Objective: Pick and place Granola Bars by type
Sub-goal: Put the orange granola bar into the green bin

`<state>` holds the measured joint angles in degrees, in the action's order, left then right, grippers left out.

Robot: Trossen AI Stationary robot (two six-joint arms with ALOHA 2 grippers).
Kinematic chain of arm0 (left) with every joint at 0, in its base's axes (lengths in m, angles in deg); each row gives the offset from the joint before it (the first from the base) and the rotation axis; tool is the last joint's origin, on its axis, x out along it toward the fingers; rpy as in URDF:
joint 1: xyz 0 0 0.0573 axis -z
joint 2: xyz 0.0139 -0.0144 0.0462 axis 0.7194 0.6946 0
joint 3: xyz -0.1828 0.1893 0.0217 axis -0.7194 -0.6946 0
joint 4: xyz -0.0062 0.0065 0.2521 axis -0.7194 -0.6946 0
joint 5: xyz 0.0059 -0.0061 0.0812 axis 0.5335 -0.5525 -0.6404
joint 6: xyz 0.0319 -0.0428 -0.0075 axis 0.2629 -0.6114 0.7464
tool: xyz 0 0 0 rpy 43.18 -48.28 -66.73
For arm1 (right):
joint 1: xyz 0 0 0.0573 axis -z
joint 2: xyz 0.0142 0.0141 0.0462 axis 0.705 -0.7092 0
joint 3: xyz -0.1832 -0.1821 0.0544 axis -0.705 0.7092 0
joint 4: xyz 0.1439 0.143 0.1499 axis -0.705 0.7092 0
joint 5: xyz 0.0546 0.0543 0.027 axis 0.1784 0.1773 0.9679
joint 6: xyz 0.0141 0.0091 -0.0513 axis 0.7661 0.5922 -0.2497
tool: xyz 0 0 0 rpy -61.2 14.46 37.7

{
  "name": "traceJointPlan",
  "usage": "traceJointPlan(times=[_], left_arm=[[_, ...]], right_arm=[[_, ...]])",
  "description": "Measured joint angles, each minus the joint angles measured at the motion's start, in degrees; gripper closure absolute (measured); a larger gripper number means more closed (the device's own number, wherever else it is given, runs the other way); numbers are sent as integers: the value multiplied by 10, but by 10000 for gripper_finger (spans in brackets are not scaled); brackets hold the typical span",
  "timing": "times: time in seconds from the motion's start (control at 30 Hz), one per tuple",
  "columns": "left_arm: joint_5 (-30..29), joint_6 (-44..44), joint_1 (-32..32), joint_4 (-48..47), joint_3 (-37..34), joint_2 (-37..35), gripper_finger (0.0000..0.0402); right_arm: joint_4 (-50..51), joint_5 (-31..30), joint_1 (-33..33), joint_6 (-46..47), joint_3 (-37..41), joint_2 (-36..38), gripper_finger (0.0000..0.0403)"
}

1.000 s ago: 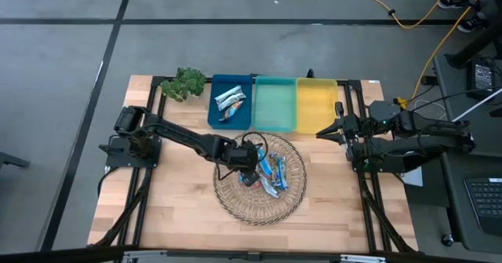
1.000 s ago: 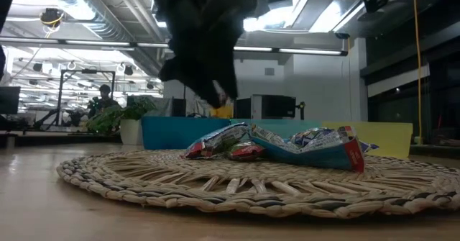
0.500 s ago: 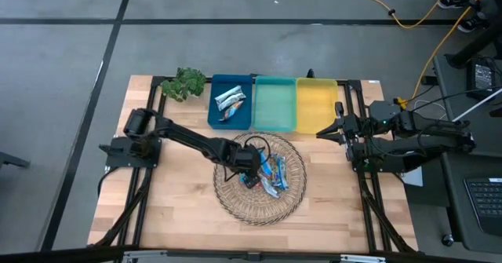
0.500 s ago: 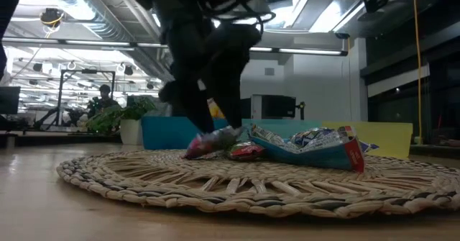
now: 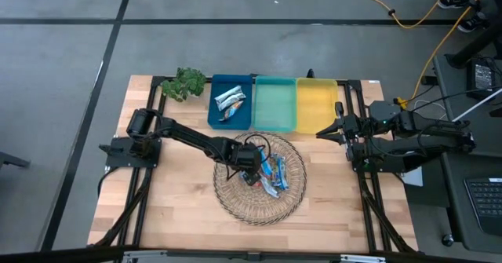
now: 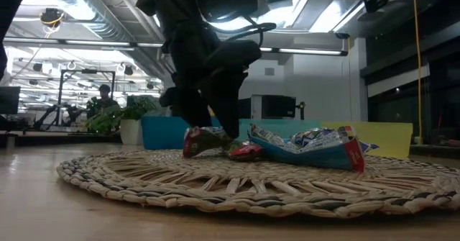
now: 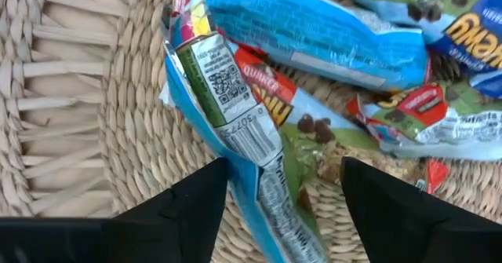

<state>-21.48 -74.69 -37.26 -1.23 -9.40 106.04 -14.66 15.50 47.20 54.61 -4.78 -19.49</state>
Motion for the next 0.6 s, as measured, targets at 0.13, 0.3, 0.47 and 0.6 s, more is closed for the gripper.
traceJointPlan(times=[0.13,0.3,0.47,0.6], left_arm=[[0,-14,0,-15,0,0,194],[0,-17,0,-22,0,0,241],[0,-17,0,-22,0,0,286],[2,-25,0,-22,0,0,315]], right_arm=[[0,0,0,0,0,0,370],[0,0,0,0,0,0,370],[0,0,0,0,0,0,370],[0,0,0,0,0,0,370]])
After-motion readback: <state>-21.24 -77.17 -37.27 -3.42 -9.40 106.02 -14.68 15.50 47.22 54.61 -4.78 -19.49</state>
